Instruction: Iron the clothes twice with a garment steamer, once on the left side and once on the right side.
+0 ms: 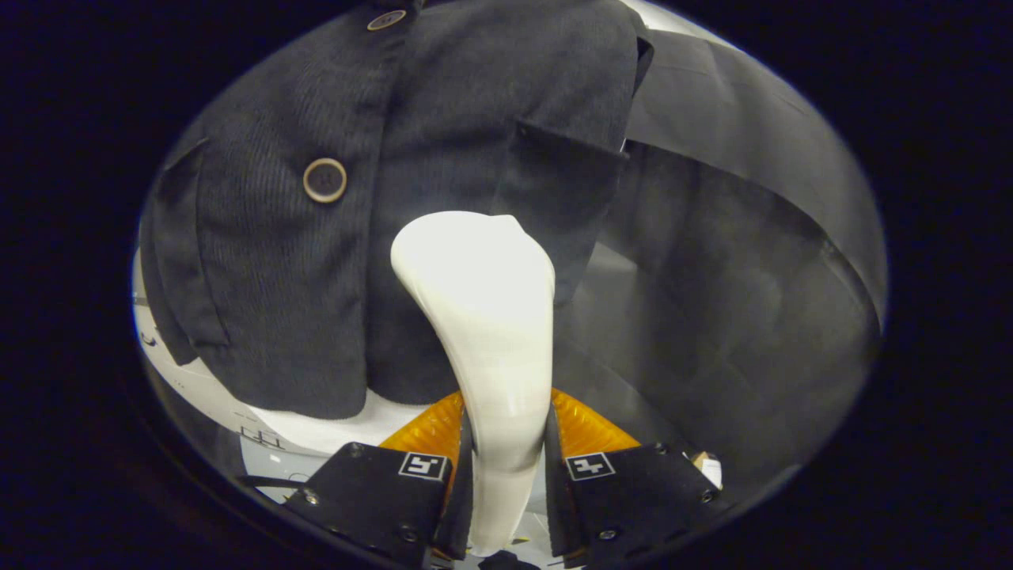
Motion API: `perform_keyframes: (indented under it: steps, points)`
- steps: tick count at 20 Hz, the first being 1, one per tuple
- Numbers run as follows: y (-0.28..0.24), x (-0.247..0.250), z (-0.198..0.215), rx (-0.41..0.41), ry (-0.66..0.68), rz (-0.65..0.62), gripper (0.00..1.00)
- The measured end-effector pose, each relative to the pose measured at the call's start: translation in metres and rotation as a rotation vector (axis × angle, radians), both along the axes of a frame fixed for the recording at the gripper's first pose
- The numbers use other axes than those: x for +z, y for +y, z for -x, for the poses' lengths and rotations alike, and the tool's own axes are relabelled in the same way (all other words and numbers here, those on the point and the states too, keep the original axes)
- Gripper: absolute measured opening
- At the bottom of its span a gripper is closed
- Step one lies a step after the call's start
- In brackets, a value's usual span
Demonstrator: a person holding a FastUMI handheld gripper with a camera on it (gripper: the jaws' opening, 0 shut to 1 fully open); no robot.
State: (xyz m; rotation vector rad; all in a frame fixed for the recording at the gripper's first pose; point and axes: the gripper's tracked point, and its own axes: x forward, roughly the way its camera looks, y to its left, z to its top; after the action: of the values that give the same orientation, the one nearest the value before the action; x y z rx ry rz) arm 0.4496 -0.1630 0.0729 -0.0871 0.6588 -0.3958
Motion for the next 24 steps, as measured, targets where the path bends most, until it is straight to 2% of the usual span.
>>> perform_keyframes:
  steps: [11, 16, 21, 24]
  points:
    - [0.004, -0.002, -0.004, 0.078, 0.061, -0.109, 0.41]
    - [0.005, -0.001, -0.006, 0.154, 0.020, -0.157, 0.41]
    - [0.008, 0.005, 0.007, 0.193, -0.017, -0.222, 0.41]
    - [0.013, 0.018, 0.032, 0.199, -0.051, -0.224, 0.41]
